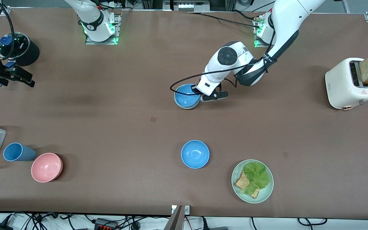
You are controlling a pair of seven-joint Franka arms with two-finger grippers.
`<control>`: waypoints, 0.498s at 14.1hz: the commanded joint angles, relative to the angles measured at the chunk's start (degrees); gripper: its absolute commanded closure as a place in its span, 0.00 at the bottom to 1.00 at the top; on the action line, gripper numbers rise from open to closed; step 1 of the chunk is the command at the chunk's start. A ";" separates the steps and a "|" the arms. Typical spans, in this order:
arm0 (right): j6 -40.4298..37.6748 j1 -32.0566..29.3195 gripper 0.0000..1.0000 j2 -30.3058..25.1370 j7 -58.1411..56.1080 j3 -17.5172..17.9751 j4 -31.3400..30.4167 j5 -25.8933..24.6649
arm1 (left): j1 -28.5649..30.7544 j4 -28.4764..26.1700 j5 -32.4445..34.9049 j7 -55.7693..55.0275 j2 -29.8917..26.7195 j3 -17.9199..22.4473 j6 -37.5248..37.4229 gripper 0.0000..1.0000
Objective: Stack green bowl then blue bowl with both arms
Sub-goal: 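Open the left gripper and release the blue bowl onto the green bowl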
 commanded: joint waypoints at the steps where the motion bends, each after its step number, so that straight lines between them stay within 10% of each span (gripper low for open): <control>1: 0.20 -0.75 0.00 -0.43 -1.07 0.35 -0.10 0.12 | -0.57 3.66 2.00 -1.66 0.57 0.29 -4.81 0.80; 7: 0.28 -0.92 0.00 -0.43 -1.07 0.26 -0.10 0.12 | -0.14 7.27 2.00 -1.66 0.31 -0.06 -9.93 0.78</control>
